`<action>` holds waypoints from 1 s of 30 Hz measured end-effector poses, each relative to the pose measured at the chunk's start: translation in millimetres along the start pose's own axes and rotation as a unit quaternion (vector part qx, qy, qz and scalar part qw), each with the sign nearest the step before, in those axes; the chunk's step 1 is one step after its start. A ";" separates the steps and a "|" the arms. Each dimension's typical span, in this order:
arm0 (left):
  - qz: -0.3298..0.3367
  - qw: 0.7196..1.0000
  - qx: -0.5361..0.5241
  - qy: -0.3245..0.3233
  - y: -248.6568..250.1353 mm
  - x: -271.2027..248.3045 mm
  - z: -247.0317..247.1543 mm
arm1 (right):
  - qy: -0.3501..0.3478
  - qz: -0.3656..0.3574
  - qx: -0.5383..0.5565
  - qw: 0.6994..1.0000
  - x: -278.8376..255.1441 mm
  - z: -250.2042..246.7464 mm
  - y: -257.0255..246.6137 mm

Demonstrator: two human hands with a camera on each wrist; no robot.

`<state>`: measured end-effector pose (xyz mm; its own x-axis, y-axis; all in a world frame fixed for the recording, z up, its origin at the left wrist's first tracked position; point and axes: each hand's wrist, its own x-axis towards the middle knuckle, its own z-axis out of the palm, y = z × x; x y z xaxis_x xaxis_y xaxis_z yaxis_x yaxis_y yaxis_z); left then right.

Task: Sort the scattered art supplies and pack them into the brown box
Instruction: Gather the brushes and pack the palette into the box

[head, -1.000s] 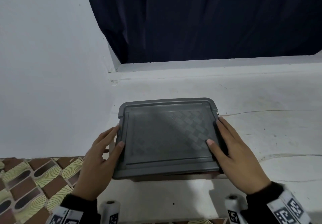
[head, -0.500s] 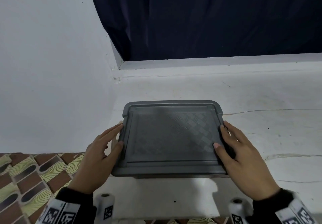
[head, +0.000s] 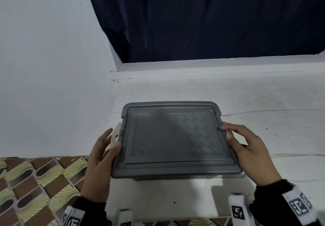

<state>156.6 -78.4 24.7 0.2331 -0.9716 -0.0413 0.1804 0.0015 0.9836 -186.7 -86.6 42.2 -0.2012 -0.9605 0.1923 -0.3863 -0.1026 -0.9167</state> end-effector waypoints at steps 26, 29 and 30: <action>0.097 0.945 0.291 -0.112 14.6 22.0 -14.4 | -0.004 0.063 0.110 0.992 9.6 10.6 1.4; 0.094 0.906 0.391 -0.134 18.4 23.5 -18.9 | -0.016 0.045 0.009 0.999 9.9 10.5 -4.1; 0.088 0.898 0.409 -0.137 21.3 23.6 -19.4 | -0.019 0.036 -0.016 0.999 10.3 11.1 -6.0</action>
<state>184.5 -96.7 41.3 -0.0751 -0.9953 0.0611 -0.6240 0.0947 0.7757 -176.5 -98.8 45.8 -0.1954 -0.9743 0.1123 -0.4014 -0.0250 -0.9156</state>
